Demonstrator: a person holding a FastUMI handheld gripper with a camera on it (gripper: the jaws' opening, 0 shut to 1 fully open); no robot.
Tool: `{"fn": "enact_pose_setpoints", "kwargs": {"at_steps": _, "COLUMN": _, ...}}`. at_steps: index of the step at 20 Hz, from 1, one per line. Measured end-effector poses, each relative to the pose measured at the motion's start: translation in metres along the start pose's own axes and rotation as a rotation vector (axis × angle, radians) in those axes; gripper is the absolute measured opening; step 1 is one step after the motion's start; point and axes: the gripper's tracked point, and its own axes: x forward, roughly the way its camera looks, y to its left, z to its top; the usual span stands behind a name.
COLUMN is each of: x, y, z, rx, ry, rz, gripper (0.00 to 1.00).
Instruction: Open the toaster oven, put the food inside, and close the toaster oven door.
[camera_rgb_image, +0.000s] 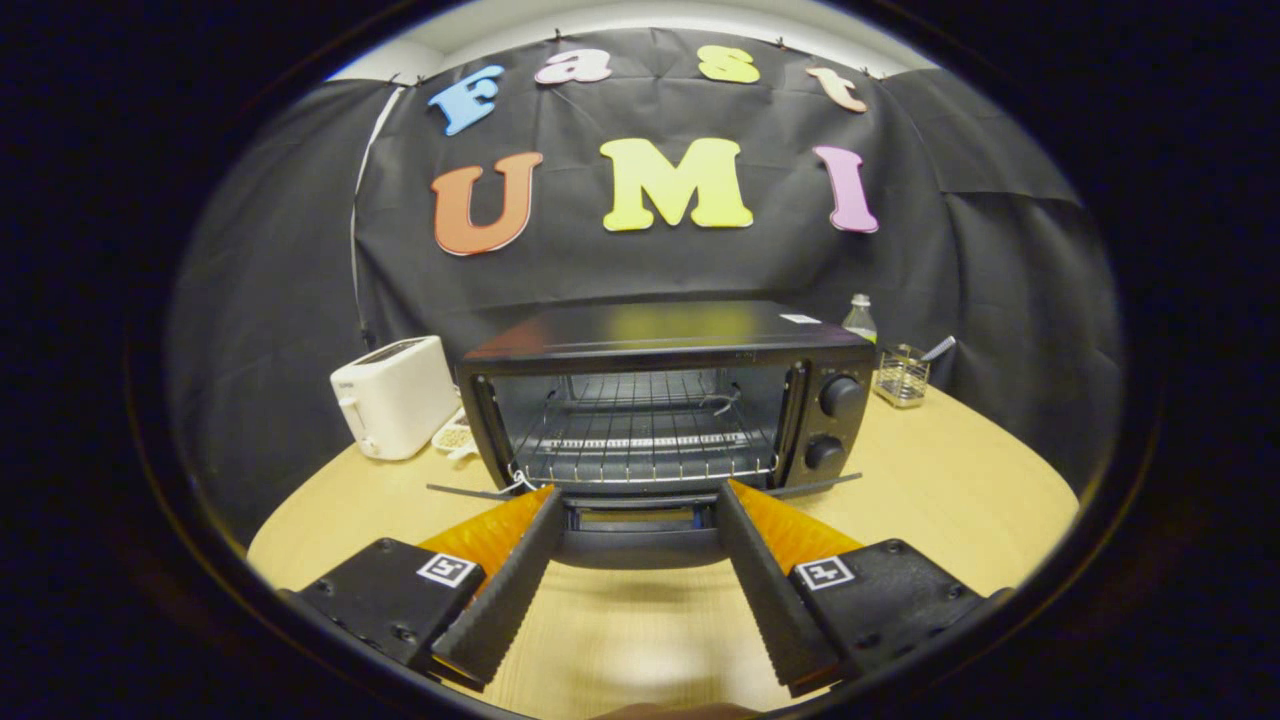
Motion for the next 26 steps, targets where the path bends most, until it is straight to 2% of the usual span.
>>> {"fn": "enact_pose_setpoints", "kwargs": {"at_steps": 5, "x": -0.009, "y": -0.003, "z": -0.032, "rx": -0.016, "ry": 0.012, "rz": 0.006, "gripper": 1.00}}
{"fn": "enact_pose_setpoints", "kwargs": {"at_steps": 10, "x": -0.010, "y": -0.005, "z": -0.068, "rx": 0.072, "ry": 0.132, "rz": 0.008, "gripper": 0.96}}
{"fn": "enact_pose_setpoints", "kwargs": {"at_steps": 13, "x": -0.008, "y": -0.005, "z": -0.084, "rx": 0.084, "ry": 0.218, "rz": 0.017, "gripper": 0.96}}
{"fn": "enact_pose_setpoints", "kwargs": {"at_steps": 16, "x": -0.010, "y": -0.002, "z": -0.081, "rx": 0.073, "ry": 0.230, "rz": 0.052, "gripper": 0.94}}
{"fn": "enact_pose_setpoints", "kwargs": {"at_steps": 17, "x": -0.012, "y": 0.000, "z": -0.081, "rx": 0.076, "ry": 0.246, "rz": 0.077, "gripper": 0.94}}
{"fn": "enact_pose_setpoints", "kwargs": {"at_steps": 19, "x": -0.017, "y": 0.014, "z": -0.076, "rx": 0.119, "ry": 0.277, "rz": 0.178, "gripper": 0.94}}
{"fn": "enact_pose_setpoints", "kwargs": {"at_steps": 24, "x": -0.054, "y": 0.052, "z": -0.059, "rx": 0.246, "ry": 0.390, "rz": 0.371, "gripper": 0.94}}
{"fn": "enact_pose_setpoints", "kwargs": {"at_steps": 26, "x": -0.074, "y": 0.079, "z": -0.058, "rx": 0.312, "ry": 0.475, "rz": 0.488, "gripper": 0.94}}
